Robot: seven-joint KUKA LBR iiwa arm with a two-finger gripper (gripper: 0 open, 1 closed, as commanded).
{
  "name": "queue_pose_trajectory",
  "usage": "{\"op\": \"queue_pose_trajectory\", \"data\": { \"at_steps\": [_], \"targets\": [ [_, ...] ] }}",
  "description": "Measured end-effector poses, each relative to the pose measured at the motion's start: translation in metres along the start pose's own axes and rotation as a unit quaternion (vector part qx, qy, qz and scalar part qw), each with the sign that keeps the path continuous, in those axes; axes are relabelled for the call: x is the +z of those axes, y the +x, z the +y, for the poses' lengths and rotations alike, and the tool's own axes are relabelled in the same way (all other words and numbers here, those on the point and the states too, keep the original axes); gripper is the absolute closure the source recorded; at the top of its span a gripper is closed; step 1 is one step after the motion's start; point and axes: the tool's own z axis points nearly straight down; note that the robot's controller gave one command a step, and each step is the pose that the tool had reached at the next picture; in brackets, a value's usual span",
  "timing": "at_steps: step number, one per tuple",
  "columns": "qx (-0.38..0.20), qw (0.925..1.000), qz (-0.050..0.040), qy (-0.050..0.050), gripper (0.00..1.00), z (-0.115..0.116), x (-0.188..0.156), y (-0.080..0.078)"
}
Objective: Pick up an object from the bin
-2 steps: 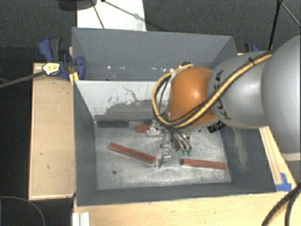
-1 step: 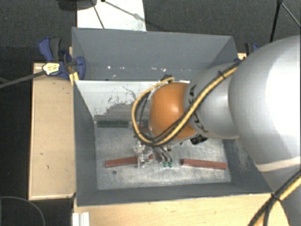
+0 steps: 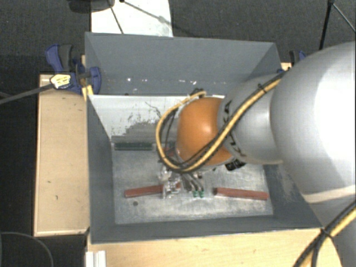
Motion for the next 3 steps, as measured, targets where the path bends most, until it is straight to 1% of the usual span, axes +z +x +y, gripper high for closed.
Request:
{"op": "queue_pose_trajectory", "data": {
  "at_steps": [1,2,3],
  "targets": [
    [0.000,1.0000,0.0007,0.000,1.00,0.000,-0.001,0.000],
    [-0.020,0.9998,-0.0006,0.000,1.00,-0.002,-0.039,-0.011],
    [-0.067,0.9978,0.0015,0.000,1.00,0.015,-0.171,0.000]
  ]
}}
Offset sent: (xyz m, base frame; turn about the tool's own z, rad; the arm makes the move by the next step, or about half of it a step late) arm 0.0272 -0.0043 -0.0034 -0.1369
